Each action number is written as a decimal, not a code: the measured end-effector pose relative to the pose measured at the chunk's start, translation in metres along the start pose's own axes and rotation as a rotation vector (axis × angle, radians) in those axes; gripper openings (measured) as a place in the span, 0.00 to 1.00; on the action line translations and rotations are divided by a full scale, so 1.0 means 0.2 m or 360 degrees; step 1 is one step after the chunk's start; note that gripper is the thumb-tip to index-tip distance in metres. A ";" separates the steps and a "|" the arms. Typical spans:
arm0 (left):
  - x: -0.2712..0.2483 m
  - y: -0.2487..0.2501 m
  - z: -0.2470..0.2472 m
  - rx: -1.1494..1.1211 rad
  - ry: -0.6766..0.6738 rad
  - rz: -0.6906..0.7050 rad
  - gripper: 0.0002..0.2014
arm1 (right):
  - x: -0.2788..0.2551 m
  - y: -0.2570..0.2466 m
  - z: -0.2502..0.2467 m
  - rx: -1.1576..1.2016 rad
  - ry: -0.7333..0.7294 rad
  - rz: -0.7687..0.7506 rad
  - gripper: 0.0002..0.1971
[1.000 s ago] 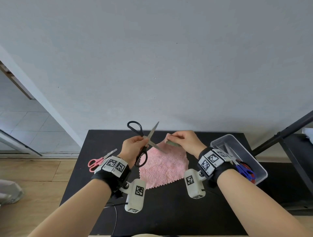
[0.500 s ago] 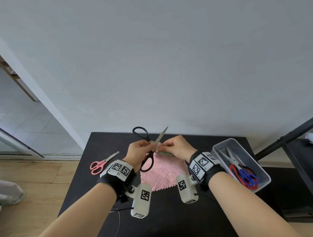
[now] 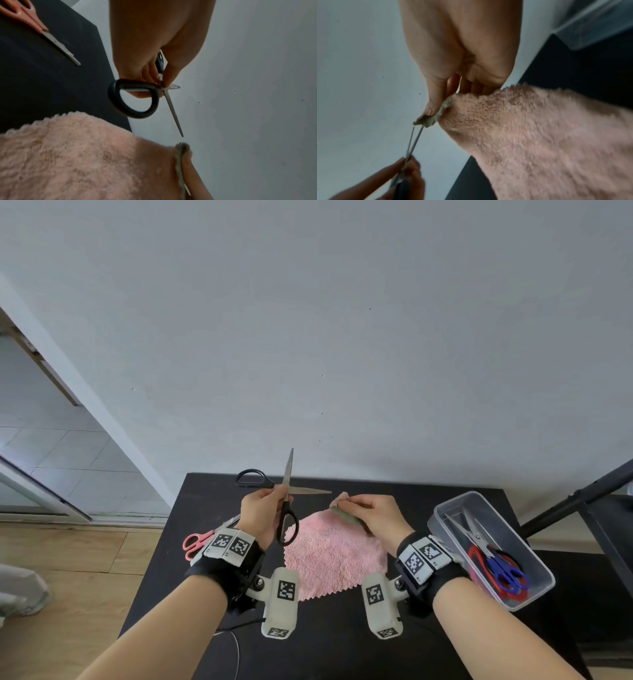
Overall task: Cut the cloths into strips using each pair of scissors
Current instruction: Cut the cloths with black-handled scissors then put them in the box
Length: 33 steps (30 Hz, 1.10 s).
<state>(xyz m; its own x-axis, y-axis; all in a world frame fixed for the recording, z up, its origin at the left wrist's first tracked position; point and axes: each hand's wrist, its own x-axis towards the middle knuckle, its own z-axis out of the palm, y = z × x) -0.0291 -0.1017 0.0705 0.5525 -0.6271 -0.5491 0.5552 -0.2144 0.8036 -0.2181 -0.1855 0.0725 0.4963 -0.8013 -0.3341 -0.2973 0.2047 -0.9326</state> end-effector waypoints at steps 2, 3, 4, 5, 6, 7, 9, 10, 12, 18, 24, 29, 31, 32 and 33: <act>-0.02 0.00 0.02 -0.0122 -0.0052 -0.0058 0.04 | -0.01 0.00 0.06 0.0242 0.0041 0.0055 0.07; -0.03 0.00 0.03 -0.0177 -0.0077 -0.0085 0.04 | -0.01 -0.01 0.09 0.0381 0.0051 0.0074 0.07; -0.04 0.01 0.04 -0.0221 -0.0100 -0.0105 0.04 | -0.02 -0.02 0.11 0.0513 0.0057 0.0091 0.07; -0.05 0.01 0.05 -0.0251 -0.0122 -0.0121 0.04 | -0.02 -0.03 0.14 0.0615 0.0063 0.0109 0.08; -0.05 0.01 0.06 -0.0266 -0.0145 -0.0139 0.03 | -0.01 -0.04 0.16 0.0694 0.0068 0.0122 0.09; -0.06 0.01 0.06 -0.0278 -0.0171 -0.0156 0.03 | -0.01 -0.05 0.17 0.0778 0.0071 0.0132 0.10; -0.07 0.01 0.07 -0.0296 -0.0215 -0.0177 0.05 | -0.02 -0.09 0.19 0.1021 0.0061 0.0158 0.10; -0.08 0.01 0.08 -0.0307 -0.0232 -0.0177 0.06 | -0.02 -0.10 0.20 0.1148 0.0056 0.0179 0.11; -0.09 0.00 0.09 -0.0336 -0.0264 -0.0160 0.05 | -0.02 -0.12 0.22 0.1248 0.0045 0.0190 0.12; -0.13 -0.01 0.12 -0.0309 -0.0340 -0.0126 0.05 | 0.01 -0.11 0.28 0.1033 0.0089 0.0227 0.11; -0.14 -0.01 0.14 -0.0220 -0.0301 -0.0037 0.04 | 0.01 -0.09 0.28 0.1135 0.0155 0.0207 0.07; -0.11 0.01 0.07 -0.0128 -0.0259 -0.0016 0.03 | 0.01 -0.09 0.21 0.1147 0.0270 0.0185 0.04; -0.09 0.02 0.03 -0.0094 -0.0268 -0.0016 0.05 | 0.01 -0.08 0.16 0.1090 0.0312 0.0130 0.10; -0.09 0.02 0.01 -0.0090 -0.0277 -0.0015 0.05 | 0.01 -0.09 0.13 0.1085 0.0315 0.0105 0.13; -0.08 0.03 0.00 -0.0096 -0.0276 -0.0015 0.05 | 0.01 -0.08 0.11 0.1110 0.0326 0.0111 0.13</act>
<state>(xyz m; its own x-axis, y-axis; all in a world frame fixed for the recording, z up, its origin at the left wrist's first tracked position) -0.0356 -0.0927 0.0841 0.4345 -0.7462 -0.5043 0.5991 -0.1786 0.7805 -0.1941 -0.1782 0.0840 0.3123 -0.8483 -0.4276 0.2999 0.5151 -0.8030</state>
